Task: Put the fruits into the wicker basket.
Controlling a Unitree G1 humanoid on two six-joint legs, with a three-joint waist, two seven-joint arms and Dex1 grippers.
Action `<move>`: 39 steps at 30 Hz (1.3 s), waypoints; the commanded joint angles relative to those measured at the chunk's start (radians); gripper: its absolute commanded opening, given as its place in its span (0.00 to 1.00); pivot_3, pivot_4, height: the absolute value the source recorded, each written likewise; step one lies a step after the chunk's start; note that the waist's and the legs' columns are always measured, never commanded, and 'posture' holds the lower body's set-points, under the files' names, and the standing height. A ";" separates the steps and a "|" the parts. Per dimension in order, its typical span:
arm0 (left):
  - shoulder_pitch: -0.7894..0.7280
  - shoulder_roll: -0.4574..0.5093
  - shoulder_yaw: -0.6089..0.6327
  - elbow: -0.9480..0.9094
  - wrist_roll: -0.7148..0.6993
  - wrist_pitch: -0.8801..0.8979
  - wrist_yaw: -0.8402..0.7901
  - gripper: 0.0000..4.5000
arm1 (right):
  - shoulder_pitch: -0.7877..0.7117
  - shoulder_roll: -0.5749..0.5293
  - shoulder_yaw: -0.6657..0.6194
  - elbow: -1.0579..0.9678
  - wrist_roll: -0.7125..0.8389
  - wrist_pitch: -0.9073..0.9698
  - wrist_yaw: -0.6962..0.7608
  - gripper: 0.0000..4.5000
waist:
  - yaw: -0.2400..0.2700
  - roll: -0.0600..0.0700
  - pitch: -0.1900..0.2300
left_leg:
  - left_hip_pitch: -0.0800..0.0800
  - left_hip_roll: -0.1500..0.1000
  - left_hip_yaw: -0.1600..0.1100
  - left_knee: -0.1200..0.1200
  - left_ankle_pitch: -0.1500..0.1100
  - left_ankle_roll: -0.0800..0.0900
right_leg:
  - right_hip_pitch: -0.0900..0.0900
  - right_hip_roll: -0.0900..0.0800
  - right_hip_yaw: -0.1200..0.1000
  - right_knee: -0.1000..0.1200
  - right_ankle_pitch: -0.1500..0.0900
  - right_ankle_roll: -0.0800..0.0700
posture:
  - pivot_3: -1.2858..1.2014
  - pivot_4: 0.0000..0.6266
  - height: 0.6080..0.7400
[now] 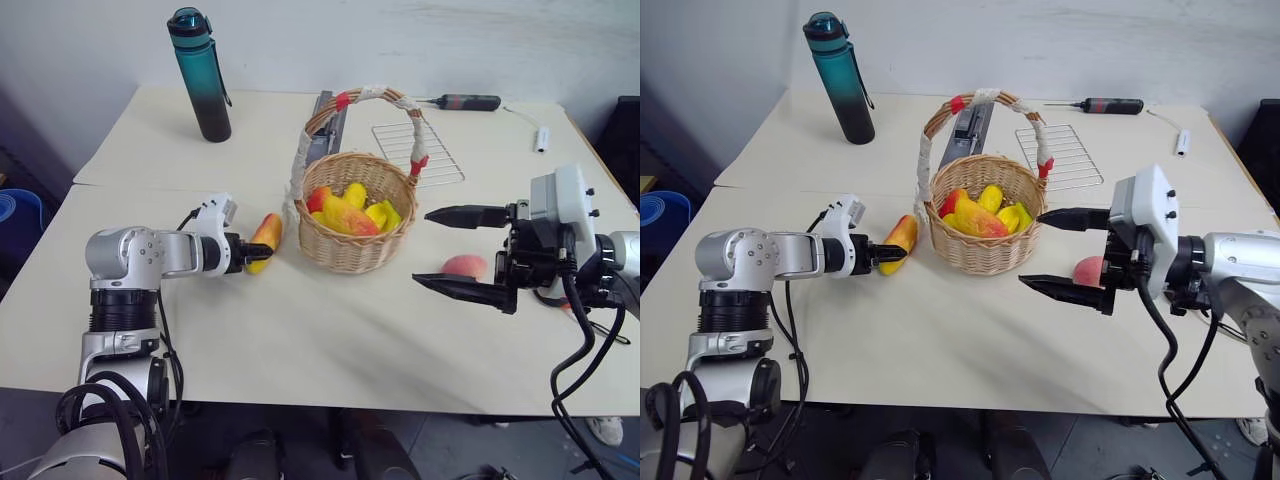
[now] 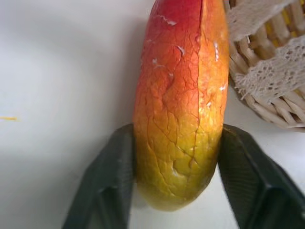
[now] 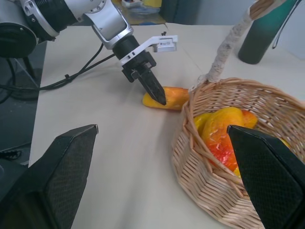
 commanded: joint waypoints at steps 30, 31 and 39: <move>-0.406 -0.051 -0.434 -0.144 0.236 -0.358 -0.511 0.42 | 0.152 -0.014 -0.159 -0.043 0.051 0.034 -0.134 1.00 | 0.004 0.001 0.001 | -0.006 -0.003 -0.001 0.000 -0.004 0.014 | -0.001 -0.001 0.001 -0.008 0.003 0.006 | 0.52 0.24 1.00; -0.428 -0.087 -0.422 -0.110 0.245 -0.345 -0.480 0.42 | 0.162 -0.014 -0.164 -0.053 0.049 0.035 -0.141 1.00 | 0.004 0.001 0.001 | -0.006 -0.003 -0.001 0.000 -0.004 0.014 | -0.001 -0.001 0.001 -0.007 0.002 0.006 | 0.52 0.24 1.00; -0.479 -0.194 -0.457 -0.034 0.353 -0.329 -0.362 0.49 | 0.181 -0.013 -0.211 -0.083 0.068 0.044 -0.205 1.00 | 0.002 0.001 0.001 | -0.006 -0.003 -0.001 0.000 -0.005 0.013 | -0.002 -0.001 0.002 -0.007 0.002 0.007 | 0.52 0.24 1.00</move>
